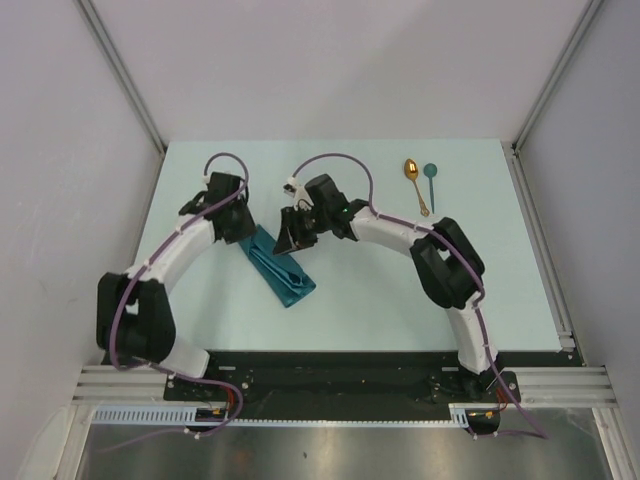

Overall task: Fold the napkin into a case and place the utensils inside
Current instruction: Grasp the top corner of the smaller rectangle folded napkin from the folded napkin, then smooth out the smaller rectangle-folded napkin at the center of the board.

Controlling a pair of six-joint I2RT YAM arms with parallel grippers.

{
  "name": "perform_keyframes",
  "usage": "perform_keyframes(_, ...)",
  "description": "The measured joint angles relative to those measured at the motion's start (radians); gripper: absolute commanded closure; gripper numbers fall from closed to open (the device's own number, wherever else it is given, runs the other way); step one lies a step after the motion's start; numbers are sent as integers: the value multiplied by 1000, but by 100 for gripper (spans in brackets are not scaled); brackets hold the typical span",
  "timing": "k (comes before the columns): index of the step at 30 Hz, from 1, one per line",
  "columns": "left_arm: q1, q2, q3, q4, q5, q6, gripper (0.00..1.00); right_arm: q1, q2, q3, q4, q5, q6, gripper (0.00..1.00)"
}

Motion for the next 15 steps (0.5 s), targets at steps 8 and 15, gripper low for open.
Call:
perform_keyframes(8, -13, -166, -351, 113, 236, -57, 79, -20, -105, -43, -154, 64, -172, 41)
perform_keyframes(15, -68, -181, -464, 207, 365, -137, 79, -6, -105, -79, -243, 151, -240, 44)
